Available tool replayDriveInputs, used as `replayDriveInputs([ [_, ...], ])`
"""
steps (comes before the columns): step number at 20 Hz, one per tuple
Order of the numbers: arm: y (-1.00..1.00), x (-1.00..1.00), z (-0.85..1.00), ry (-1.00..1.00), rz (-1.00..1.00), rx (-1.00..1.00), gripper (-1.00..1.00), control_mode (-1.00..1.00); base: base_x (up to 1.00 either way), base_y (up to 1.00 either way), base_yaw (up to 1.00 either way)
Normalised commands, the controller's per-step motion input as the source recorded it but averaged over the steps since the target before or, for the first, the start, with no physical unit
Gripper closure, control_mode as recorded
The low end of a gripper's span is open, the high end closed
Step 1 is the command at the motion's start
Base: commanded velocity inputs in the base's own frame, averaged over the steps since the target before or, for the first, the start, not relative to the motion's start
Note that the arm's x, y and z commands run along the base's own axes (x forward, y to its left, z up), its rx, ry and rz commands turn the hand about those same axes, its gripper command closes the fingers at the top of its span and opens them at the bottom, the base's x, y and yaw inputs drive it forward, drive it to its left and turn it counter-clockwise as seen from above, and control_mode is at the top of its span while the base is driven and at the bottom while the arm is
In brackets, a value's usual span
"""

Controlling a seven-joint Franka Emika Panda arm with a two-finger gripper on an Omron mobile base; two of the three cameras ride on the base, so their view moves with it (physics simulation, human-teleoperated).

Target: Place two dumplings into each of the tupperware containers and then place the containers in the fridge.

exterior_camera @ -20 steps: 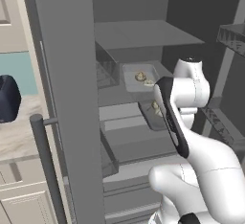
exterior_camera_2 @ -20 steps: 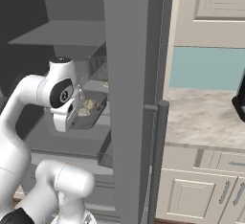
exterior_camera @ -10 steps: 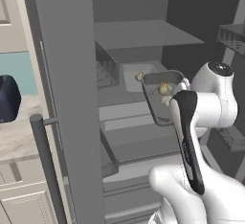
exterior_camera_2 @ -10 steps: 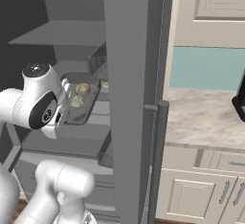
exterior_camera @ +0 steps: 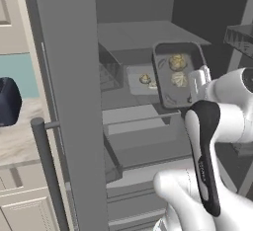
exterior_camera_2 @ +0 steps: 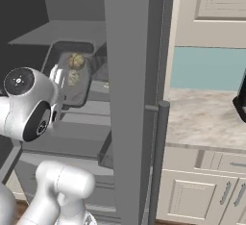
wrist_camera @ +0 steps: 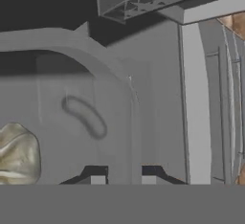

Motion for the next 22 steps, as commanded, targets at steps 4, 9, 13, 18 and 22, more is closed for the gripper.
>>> replayDriveInputs([
  [4,0.00,0.17,0.65,-0.22,0.00,0.01,1.00,-1.00,0.00,0.00,0.00],
  [9,0.03,0.61,0.46,-0.03,0.00,0.01,1.00,-1.00,0.00,0.00,0.00],
  [13,0.15,0.86,0.44,0.06,0.00,0.00,1.00,-1.00,0.00,0.00,0.00],
  [18,0.05,0.79,0.48,0.16,0.00,0.00,1.00,-1.00,0.00,0.00,0.00],
  [22,0.05,0.82,0.61,0.12,0.00,0.00,1.00,-1.00,0.00,0.00,0.00],
])
